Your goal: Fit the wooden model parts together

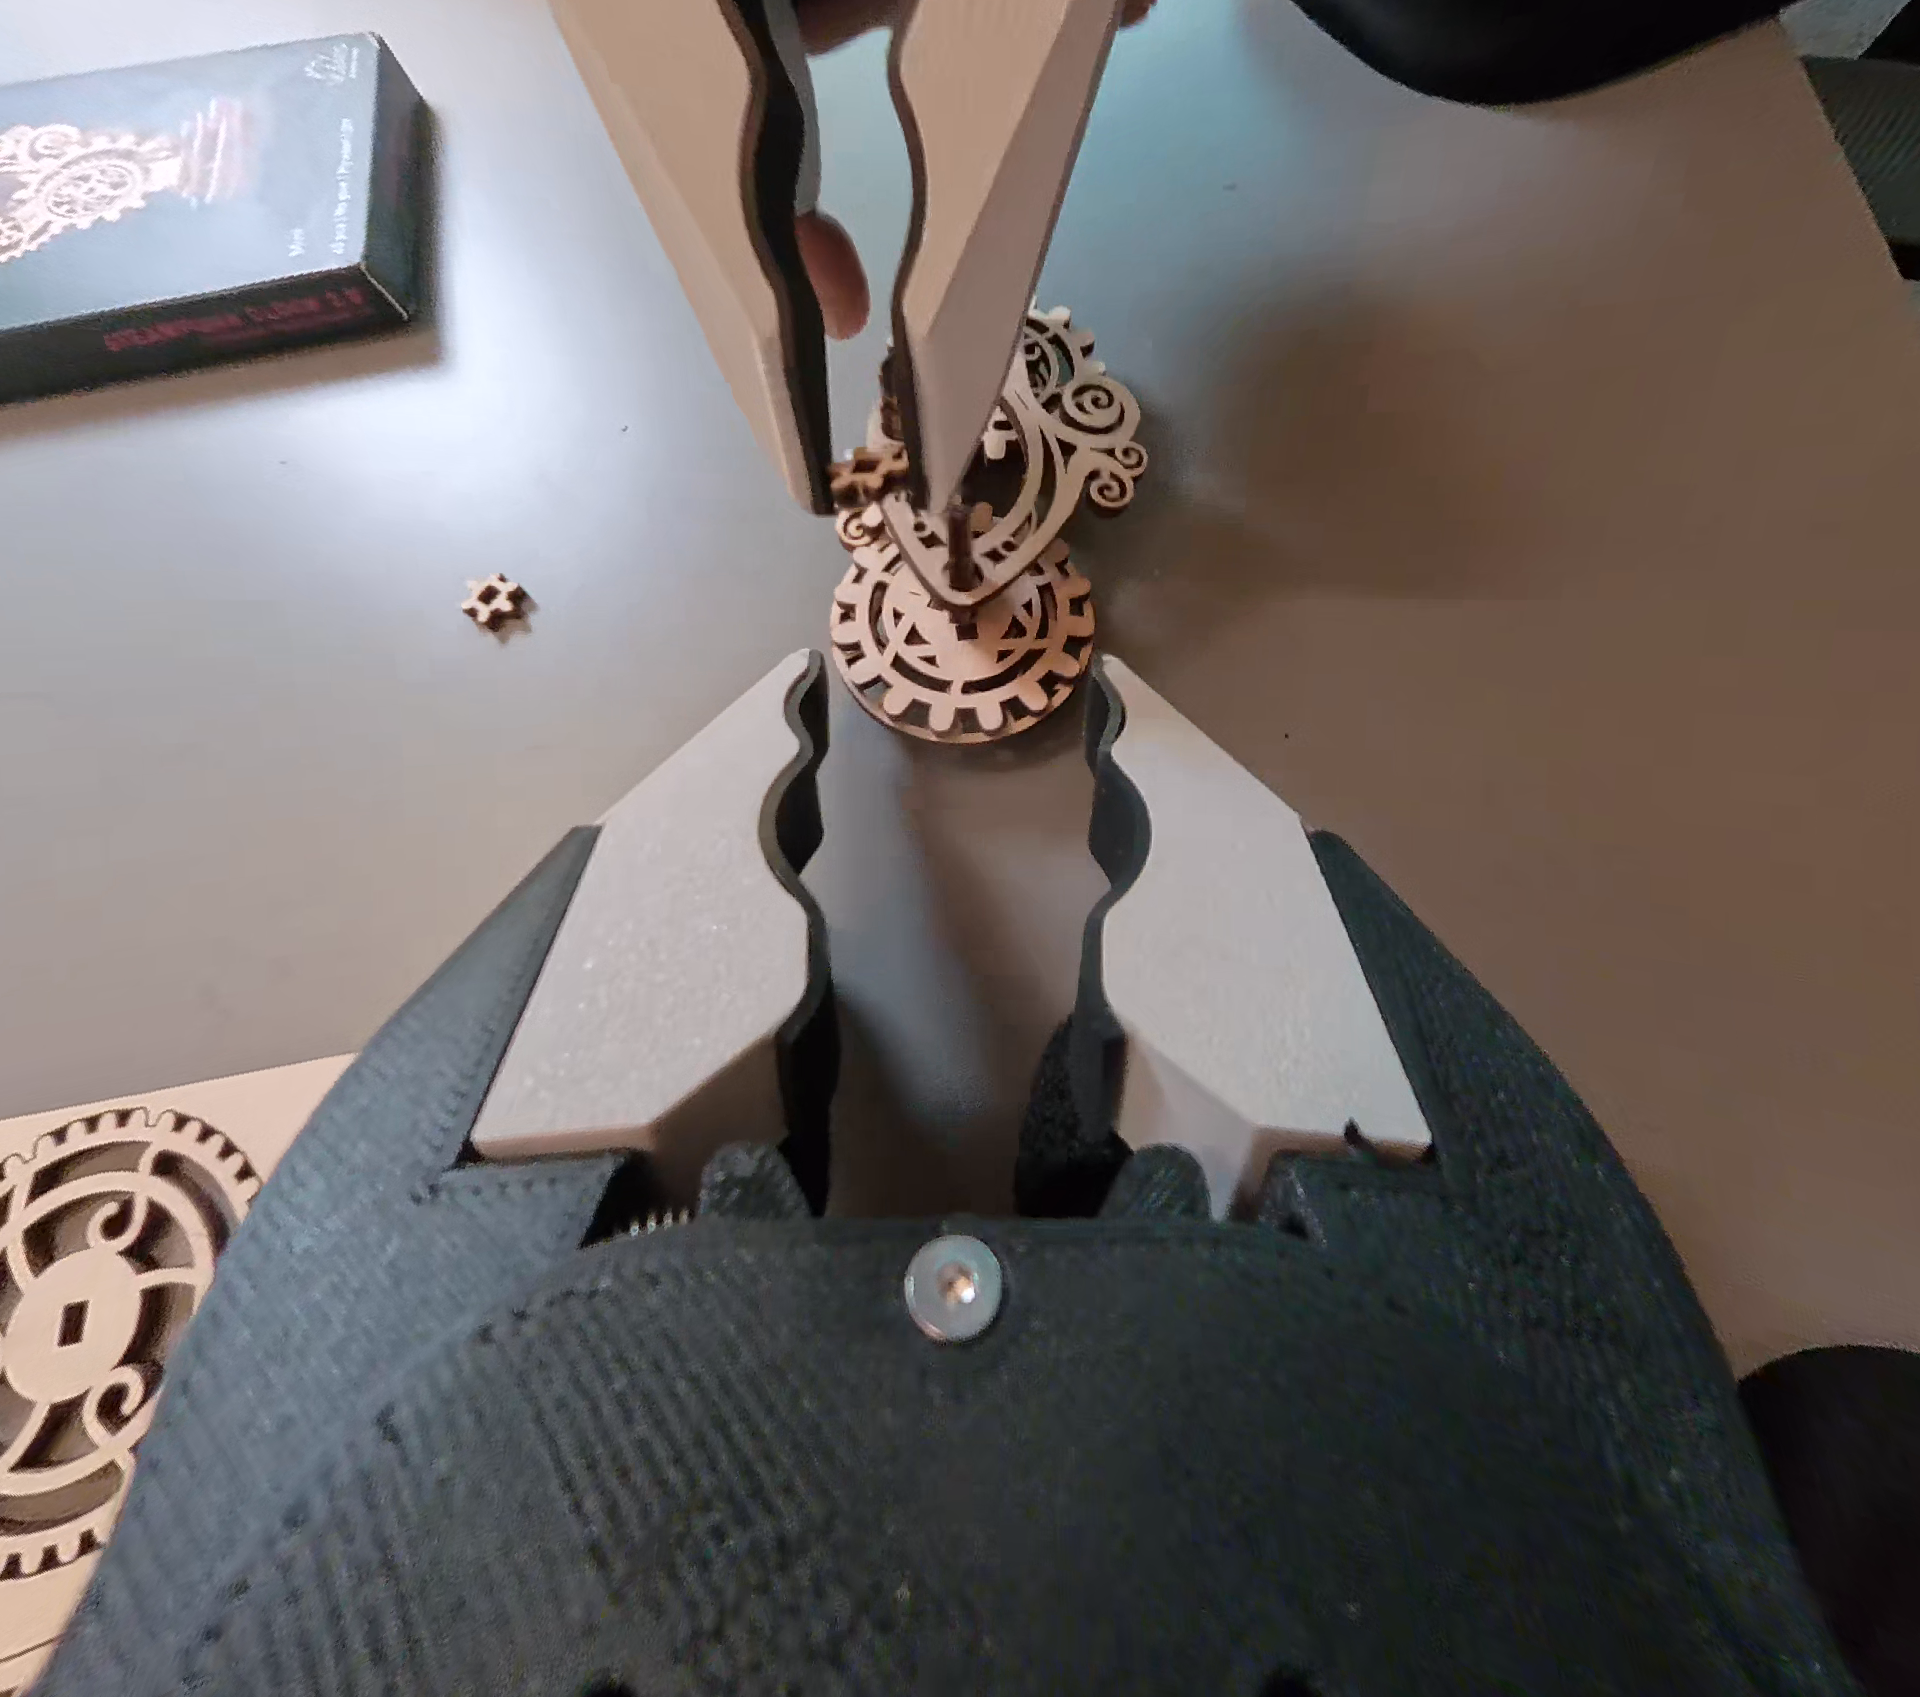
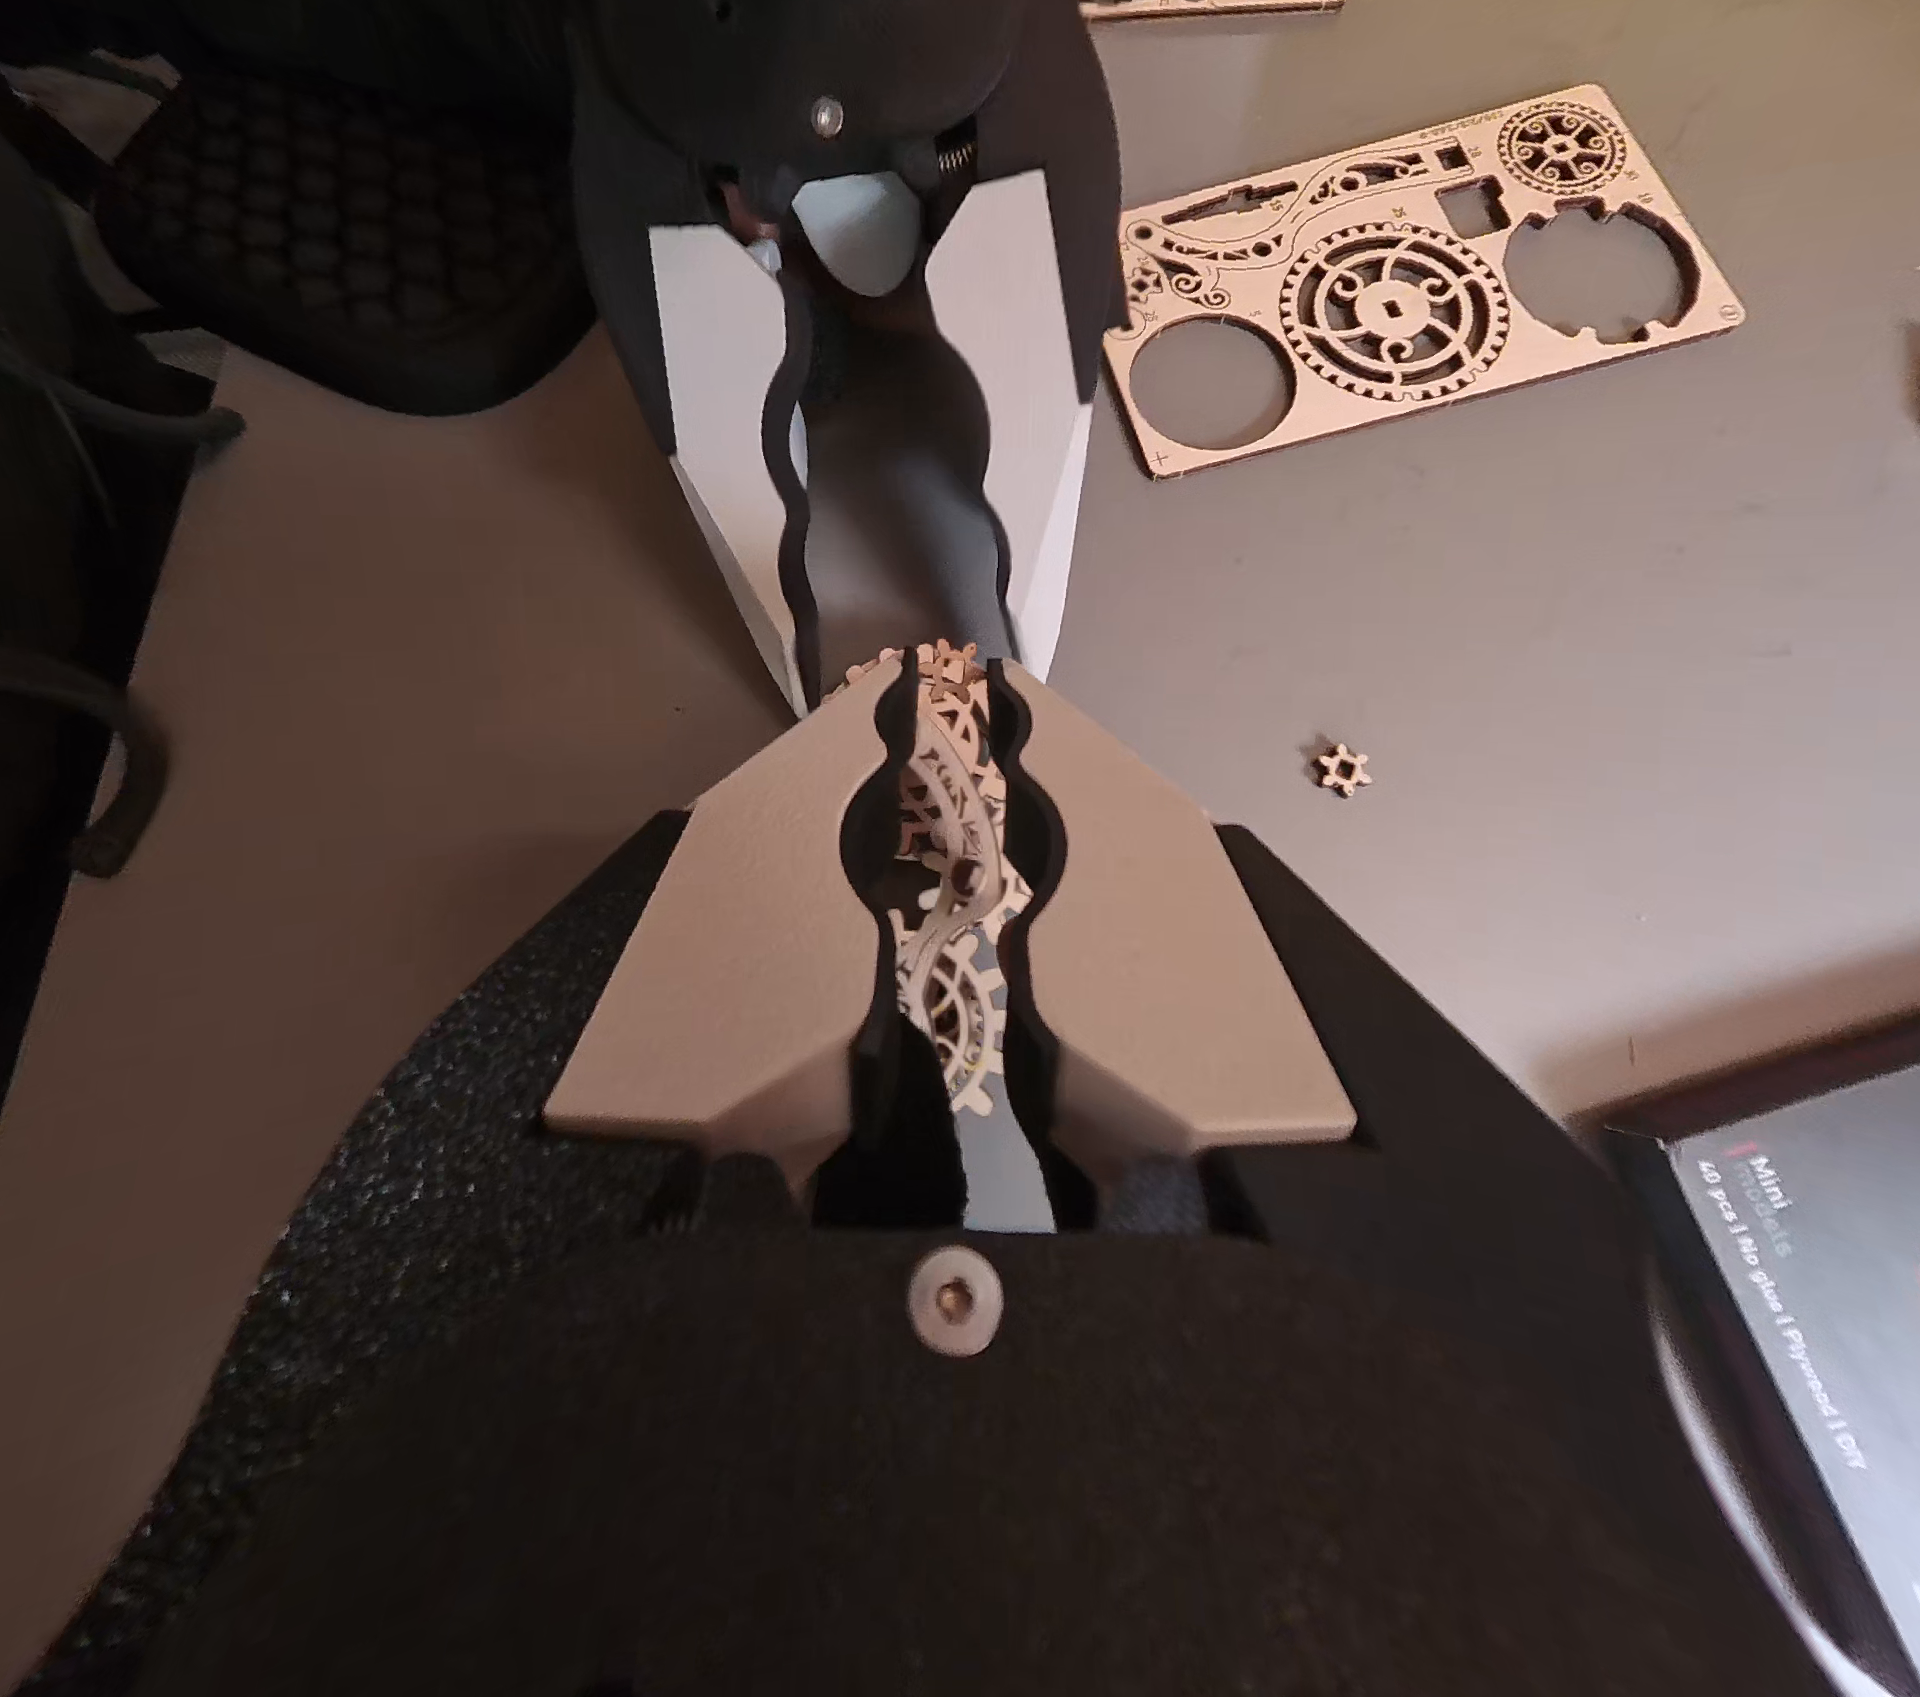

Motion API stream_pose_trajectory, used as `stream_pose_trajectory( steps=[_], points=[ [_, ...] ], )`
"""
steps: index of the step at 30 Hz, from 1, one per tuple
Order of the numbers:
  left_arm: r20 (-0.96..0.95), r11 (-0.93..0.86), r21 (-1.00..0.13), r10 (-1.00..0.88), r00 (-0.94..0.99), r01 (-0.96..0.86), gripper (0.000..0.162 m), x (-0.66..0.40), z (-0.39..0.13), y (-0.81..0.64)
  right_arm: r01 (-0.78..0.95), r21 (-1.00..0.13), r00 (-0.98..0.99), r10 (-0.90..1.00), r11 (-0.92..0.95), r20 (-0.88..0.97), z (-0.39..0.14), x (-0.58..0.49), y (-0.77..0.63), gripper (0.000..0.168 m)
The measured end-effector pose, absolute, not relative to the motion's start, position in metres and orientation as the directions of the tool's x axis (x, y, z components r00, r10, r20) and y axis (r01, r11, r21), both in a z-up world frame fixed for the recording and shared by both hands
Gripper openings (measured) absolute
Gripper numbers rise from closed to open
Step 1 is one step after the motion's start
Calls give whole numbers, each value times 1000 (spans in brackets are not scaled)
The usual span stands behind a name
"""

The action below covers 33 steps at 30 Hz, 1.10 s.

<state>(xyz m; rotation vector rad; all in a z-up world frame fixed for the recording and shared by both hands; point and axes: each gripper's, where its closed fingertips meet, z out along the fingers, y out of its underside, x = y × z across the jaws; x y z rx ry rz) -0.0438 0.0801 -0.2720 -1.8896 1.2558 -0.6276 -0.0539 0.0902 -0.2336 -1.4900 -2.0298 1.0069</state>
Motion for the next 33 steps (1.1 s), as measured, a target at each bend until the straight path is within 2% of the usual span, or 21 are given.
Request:
stream_pose_trajectory(
  steps=[10, 19, 33],
  points=[
    [95, -202, -932, -938, 335, -301, 30, -38, -232, 86, 639, -747, -279, 960, 183, -4, -226, -39, 93, 11],
    [109, -165, -942, -974, 198, -293, 24, -28, -228, 84, 670, -724, -226, 974, 165, 13, -231, -39, 92, 11],
    [68, -143, -937, -970, 234, -319, 15, -28, -232, 86, 685, -702, -234, 971, 195, 41, -238, -39, 89, 11]
  ],
)
